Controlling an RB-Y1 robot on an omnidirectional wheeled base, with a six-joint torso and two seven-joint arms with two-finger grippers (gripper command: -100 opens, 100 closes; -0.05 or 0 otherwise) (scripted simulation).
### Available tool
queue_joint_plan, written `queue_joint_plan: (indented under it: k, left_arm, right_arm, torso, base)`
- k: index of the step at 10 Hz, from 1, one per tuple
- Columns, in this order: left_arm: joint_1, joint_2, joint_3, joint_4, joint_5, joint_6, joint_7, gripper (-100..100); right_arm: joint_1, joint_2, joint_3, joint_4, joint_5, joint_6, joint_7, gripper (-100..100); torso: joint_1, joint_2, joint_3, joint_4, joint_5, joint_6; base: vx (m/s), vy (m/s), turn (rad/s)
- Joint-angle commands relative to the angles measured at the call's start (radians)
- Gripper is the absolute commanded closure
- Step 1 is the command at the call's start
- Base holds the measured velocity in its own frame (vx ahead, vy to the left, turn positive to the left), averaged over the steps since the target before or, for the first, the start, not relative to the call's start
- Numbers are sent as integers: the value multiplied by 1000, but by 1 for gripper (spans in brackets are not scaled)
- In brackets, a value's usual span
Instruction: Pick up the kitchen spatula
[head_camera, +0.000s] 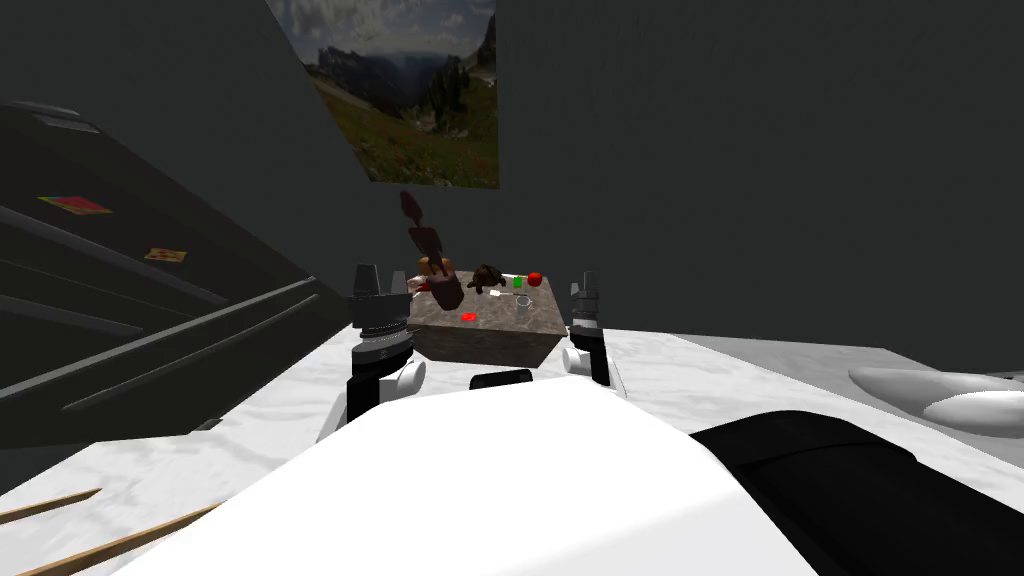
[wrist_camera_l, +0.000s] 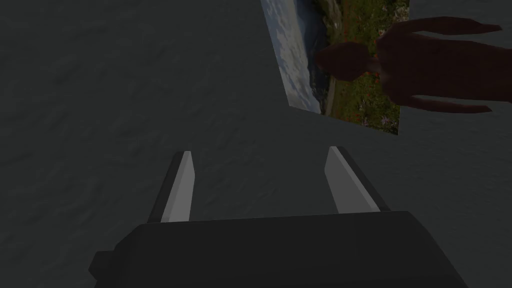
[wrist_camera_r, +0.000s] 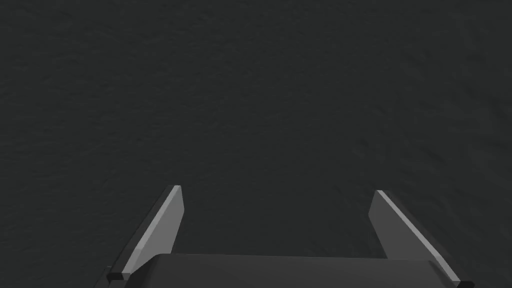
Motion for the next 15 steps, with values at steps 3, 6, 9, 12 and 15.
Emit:
queue_joint_plan:
  k: [3,6,9,12,15]
  left_arm:
    - [0,0,0,0,0,0,0,0]
    - [0,0,0,0,0,0,0,0]
    - [0,0,0,0,0,0,0,0]
    - [0,0,0,0,0,0,0,0]
    - [0,0,0,0,0,0,0,0]
  right_arm:
    - [11,-84,-31,15,29,-4,0,-100]
    - [34,-173,-83,49,82,-14,-3,-100]
    - [56,-249,-125,84,131,-26,-8,-100]
    - [83,-327,-168,129,191,-43,-17,-100]
    - [113,-410,-210,183,260,-66,-30,-100]
  torso:
    - [0,2,1,0,0,0]
    - [-1,4,2,1,0,0]
    - [0,3,2,1,0,-1]
    - [0,1,1,0,0,-1]
    - [1,0,0,0,0,0]
  base:
    - [-32,1,109]
    - [-54,3,205]
    - [-41,12,208]
    - [-20,17,219]
    - [-4,31,255]
